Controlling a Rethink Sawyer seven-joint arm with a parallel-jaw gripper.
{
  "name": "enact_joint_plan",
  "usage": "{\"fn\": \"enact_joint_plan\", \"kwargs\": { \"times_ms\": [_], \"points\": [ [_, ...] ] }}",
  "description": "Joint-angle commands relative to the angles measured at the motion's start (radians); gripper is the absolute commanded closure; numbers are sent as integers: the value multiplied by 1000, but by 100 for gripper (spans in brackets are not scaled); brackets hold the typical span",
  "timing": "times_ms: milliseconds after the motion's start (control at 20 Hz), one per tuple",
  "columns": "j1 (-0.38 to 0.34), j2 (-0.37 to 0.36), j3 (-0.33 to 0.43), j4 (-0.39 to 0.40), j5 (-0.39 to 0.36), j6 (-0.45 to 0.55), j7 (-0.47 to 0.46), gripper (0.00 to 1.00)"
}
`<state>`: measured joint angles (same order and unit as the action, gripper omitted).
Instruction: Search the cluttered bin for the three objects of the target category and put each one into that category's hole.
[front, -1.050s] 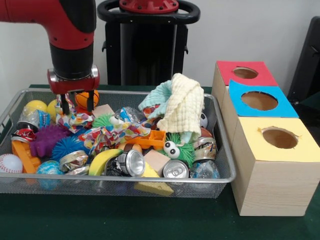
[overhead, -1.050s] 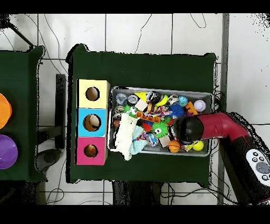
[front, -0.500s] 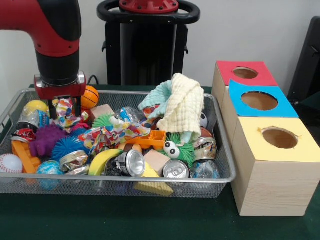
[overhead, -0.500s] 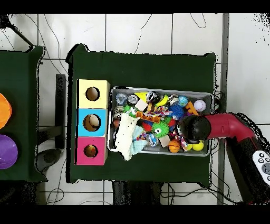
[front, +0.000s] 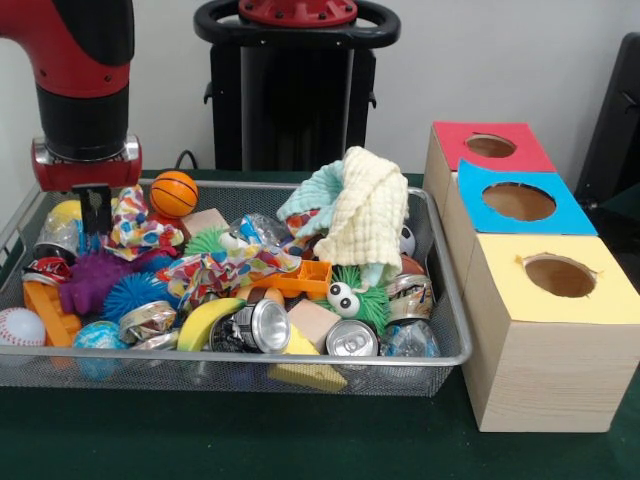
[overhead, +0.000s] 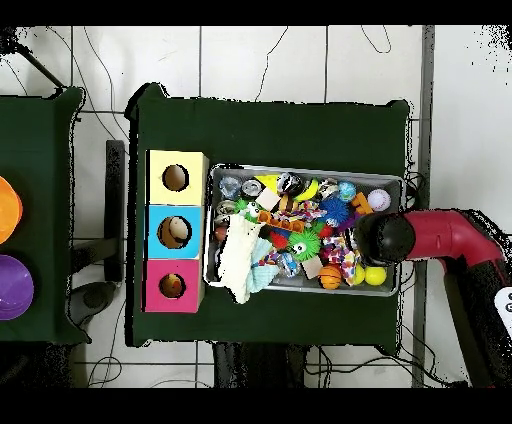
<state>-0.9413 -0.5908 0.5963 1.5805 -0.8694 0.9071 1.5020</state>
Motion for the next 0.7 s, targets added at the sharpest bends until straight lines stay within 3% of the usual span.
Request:
{"fn": "enact_joint_plan", "kwargs": {
  "times_ms": [50,500,700],
  "points": [
    [8,22,0,-33,-61,27,-285,100],
    [14,10,-9,0,-52,26,-252,100],
    [13,-39,0,20,-31,51,-267,100]
  ]
}}
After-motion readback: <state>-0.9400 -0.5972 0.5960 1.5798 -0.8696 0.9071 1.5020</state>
